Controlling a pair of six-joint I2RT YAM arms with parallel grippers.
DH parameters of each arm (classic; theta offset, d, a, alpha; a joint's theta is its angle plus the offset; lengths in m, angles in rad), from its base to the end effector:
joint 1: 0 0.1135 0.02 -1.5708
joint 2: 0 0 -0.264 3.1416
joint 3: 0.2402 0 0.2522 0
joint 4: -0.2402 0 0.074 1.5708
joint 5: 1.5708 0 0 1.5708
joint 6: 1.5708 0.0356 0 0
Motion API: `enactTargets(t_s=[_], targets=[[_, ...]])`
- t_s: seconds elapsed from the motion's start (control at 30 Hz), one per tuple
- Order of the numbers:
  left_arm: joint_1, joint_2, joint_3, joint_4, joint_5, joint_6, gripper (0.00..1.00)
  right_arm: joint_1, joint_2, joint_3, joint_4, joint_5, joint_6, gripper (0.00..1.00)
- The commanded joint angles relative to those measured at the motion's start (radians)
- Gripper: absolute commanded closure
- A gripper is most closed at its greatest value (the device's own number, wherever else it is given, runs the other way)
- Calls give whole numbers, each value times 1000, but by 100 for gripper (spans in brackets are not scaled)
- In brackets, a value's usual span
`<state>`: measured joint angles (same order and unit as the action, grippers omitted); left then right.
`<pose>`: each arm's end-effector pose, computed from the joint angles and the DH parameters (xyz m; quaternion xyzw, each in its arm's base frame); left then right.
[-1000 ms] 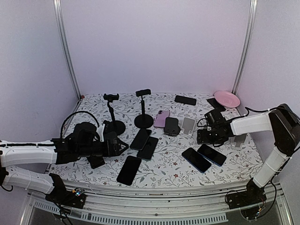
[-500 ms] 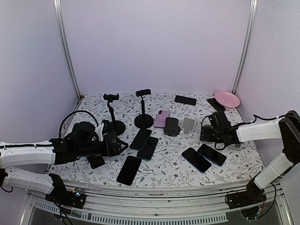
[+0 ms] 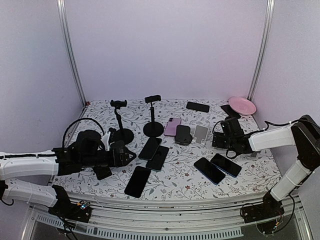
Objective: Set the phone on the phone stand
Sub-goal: Adjust the phone at the center of the board.
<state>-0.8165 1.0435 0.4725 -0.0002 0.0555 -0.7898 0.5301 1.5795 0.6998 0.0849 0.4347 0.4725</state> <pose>0.1477 -0.1601 0.2005 0.0250 0.8771 -0.3616 0.3152 0.2656 0.1383 0.1511 0.0555 0.9059 0.0025 0.4199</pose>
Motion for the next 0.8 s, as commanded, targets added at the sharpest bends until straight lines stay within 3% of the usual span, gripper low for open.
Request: enactTargets(t_s=[0.0, 0.53, 0.67, 0.77], targets=[[-12, -14, 29, -25, -5, 9, 3, 6, 21, -3, 95, 23, -36, 13], [-12, -23, 29, -35, -5, 7, 3, 5, 94, 28, 130, 27, -75, 18], [-12, -30, 29, -42, -8, 8, 4, 6, 118, 52, 126, 23, -87, 29], [-12, -37, 26, -44, -14, 9, 4, 5, 123, 63, 110, 20, -92, 45]])
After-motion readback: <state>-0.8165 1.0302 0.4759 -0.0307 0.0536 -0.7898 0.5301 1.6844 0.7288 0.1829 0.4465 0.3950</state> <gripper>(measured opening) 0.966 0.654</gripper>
